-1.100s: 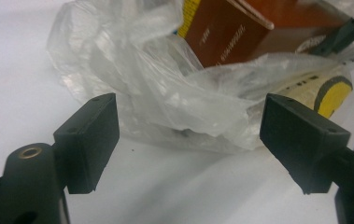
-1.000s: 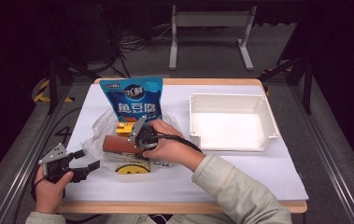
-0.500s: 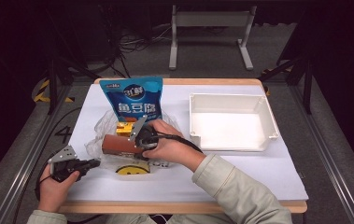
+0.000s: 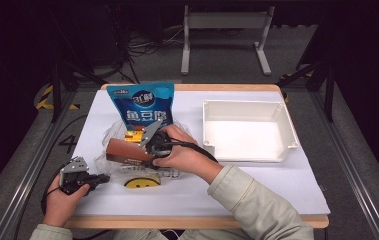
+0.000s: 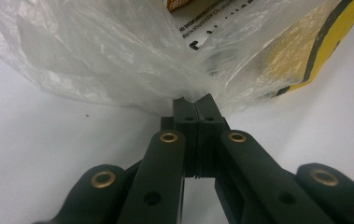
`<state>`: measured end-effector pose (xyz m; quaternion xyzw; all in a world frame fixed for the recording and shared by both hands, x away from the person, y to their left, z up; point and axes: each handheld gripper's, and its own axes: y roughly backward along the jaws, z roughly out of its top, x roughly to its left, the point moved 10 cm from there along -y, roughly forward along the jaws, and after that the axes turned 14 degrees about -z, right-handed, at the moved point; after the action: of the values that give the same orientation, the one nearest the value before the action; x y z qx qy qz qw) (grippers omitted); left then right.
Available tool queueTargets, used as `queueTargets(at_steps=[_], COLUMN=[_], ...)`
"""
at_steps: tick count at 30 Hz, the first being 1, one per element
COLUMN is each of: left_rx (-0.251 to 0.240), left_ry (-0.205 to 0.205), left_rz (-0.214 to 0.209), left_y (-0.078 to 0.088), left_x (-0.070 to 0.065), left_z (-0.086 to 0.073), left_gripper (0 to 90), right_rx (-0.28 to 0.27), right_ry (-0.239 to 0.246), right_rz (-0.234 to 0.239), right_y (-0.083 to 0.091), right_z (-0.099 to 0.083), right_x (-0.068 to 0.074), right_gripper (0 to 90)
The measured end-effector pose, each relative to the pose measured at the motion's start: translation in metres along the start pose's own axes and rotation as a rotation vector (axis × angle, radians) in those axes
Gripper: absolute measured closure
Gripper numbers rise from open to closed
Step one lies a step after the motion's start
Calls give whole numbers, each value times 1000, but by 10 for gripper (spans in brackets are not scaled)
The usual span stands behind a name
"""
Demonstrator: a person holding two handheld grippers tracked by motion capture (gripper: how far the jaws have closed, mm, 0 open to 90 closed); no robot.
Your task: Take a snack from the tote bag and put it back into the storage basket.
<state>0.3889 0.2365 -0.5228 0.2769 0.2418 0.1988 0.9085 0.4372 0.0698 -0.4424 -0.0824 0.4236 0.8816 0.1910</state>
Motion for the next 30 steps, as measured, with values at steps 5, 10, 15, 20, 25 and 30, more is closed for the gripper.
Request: queueTargets(at_steps=[5, 10, 15, 20, 25, 30], left_rx=[8, 20, 16, -56, -102, -125], left_ry=[5, 8, 7, 20, -45, -70], left_rz=[-1, -1, -9, -7, -5, 2], left_y=[0, -1, 0, 5, 17, 22], left_x=[0, 1, 1, -2, -7, -8], left_z=[-1, -2, -2, 6, 15, 19], left_gripper=[900, 900, 900, 636, 408, 300], right_rx=[-18, -38, -52, -59, -85, -99], right_ry=[-16, -28, -37, -41, -49, -59], right_rz=[-2, -11, -25, -30, -33, -31], right_y=[4, 10, 16, 25, 36, 46], right_z=[4, 9, 12, 13, 18, 22], right_x=[0, -3, -8, -12, -16, -19], right_gripper=[423, 423, 424, 424, 424, 423])
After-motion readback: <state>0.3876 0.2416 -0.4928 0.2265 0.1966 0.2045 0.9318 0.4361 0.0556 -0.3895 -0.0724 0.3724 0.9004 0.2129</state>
